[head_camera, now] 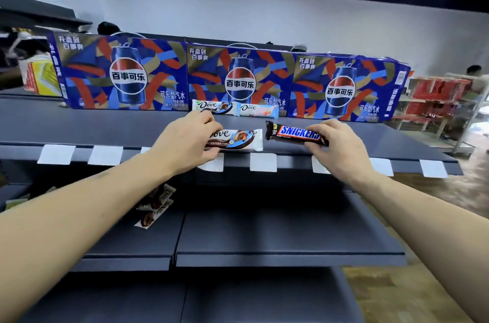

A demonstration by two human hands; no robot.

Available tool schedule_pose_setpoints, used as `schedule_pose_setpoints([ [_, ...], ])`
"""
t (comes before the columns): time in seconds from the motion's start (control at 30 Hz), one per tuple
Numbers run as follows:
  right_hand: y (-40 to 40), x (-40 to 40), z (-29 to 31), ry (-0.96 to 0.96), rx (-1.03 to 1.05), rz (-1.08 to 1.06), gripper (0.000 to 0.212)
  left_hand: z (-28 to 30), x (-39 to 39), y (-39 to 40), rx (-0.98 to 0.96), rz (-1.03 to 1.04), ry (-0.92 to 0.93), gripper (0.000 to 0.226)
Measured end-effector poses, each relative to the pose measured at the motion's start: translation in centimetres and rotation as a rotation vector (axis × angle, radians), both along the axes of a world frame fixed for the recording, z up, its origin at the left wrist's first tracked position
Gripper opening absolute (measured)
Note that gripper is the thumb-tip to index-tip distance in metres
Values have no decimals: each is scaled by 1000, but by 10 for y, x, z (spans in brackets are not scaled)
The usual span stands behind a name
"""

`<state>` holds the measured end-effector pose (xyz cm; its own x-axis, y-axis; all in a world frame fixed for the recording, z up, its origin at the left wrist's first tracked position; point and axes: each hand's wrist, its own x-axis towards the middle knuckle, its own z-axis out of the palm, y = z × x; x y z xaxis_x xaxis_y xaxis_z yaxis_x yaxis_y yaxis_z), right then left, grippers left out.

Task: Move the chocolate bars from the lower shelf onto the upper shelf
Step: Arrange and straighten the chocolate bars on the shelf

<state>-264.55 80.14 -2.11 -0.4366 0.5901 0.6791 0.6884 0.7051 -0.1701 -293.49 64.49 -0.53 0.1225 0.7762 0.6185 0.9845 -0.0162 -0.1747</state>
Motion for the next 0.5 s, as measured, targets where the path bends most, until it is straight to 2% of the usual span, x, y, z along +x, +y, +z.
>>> schedule_pose_setpoints([
  [0.5, 105, -73, 11, -61, -52, 12, 37, 14, -76, 110, -169, 226, -71, 45],
])
